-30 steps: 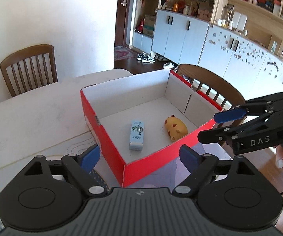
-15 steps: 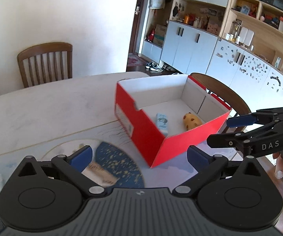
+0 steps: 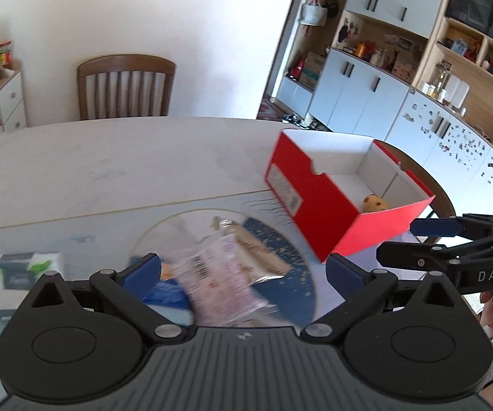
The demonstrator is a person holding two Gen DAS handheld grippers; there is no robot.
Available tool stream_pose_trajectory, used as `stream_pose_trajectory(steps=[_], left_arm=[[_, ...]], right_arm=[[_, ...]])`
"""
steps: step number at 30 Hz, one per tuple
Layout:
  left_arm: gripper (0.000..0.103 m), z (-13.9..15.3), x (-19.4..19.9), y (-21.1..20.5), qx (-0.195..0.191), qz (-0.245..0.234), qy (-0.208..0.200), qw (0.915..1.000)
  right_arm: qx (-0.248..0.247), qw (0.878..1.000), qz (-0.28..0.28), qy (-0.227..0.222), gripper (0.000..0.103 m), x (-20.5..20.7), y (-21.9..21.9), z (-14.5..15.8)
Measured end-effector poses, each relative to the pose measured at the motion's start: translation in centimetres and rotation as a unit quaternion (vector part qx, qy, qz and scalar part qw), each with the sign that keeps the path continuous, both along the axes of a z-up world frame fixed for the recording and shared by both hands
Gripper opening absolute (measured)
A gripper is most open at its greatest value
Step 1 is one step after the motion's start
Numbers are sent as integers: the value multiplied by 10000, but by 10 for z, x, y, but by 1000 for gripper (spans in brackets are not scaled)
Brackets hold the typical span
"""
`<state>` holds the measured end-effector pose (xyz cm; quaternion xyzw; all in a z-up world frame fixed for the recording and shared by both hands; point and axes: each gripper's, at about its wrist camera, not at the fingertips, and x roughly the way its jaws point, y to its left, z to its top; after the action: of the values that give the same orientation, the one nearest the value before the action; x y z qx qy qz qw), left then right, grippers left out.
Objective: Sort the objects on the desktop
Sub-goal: 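Withdraw both grippers from the box back toward the snack pile, then grasp the clear pink-labelled bread bag with the right gripper while the left grasps the blue biscuit packet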
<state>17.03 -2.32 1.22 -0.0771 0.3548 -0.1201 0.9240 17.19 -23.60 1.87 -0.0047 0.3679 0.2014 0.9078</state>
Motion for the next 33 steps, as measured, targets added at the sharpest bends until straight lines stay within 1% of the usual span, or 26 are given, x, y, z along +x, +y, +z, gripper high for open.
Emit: stream_pose_trajectory(steps=[4,7,11,18,22,26,30,33], left_arm=[[103,-7,-9,24,38,105,-48,9999],[103,-13,-17,39,102,188,-76,9997],[103,-24,-23,50,153,133,9,9998],[103,-38,-23,51,445,24,-18,9990],[103,-46,-18,48,516,-82,-4,9986],[103,-55,-7,46,523,-158,62,9985],[103,-64,5,40,719,-293,68,9970],[103,-70,13,41,674,-322,135,9971]], right_arm=[[40,10000,14,47,93,-3,21,-3],[-19,10000,59,53,92,-5,36,-6],[-87,9999,96,75,91,-4,55,-13],[-196,9996,128,125,89,5,80,-25],[-253,9994,168,191,89,11,92,-32],[-286,9991,178,272,87,16,99,-39],[-273,9987,115,420,84,24,105,-47],[-260,9983,66,527,81,30,110,-54]])
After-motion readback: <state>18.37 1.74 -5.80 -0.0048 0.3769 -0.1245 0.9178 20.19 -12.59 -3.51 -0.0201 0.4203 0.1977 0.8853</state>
